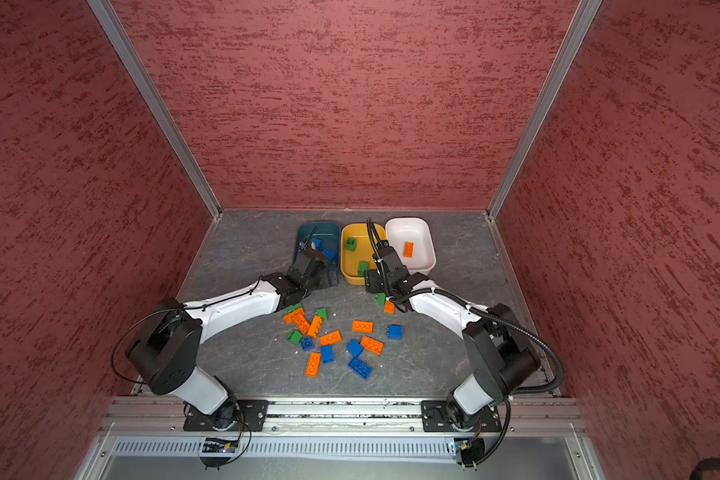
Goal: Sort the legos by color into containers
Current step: 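Lift the green brick with the right gripper and release it into the yellow tub, then grasp another green brick from the pile with the right gripper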
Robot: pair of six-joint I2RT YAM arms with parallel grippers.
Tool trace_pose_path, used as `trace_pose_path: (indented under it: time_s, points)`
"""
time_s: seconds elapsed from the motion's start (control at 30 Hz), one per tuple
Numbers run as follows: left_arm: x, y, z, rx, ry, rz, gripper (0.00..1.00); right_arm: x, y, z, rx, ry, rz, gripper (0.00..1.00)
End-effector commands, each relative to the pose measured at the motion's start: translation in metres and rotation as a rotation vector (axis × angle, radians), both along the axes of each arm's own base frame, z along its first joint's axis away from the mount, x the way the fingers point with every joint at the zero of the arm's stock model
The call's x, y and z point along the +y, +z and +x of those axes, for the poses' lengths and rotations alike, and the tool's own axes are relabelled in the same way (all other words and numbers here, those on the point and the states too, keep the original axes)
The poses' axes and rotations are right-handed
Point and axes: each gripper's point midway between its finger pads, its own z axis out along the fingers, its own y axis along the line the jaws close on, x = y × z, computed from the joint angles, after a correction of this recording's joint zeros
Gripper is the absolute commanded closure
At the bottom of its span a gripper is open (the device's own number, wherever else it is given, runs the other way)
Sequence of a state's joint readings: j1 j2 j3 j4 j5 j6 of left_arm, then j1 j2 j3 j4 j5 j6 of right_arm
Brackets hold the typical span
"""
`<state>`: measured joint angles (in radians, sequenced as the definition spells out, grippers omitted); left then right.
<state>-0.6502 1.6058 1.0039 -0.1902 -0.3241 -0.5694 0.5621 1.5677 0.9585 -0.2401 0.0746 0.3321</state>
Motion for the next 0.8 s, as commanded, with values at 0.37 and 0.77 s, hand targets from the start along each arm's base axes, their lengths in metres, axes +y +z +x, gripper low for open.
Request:
trace_pose_path:
  time_s: [0.37, 0.77]
  points:
    - [-0.003, -0.006, 0.002, 0.011, -0.002, -0.007, 0.01, -0.004, -0.052, -0.007, 0.190, -0.068, -0.096, 0.41]
    - [-0.003, -0.008, 0.002, 0.016, -0.002, -0.005, 0.00, 0.006, -0.075, -0.010, 0.230, -0.033, -0.153, 0.48]
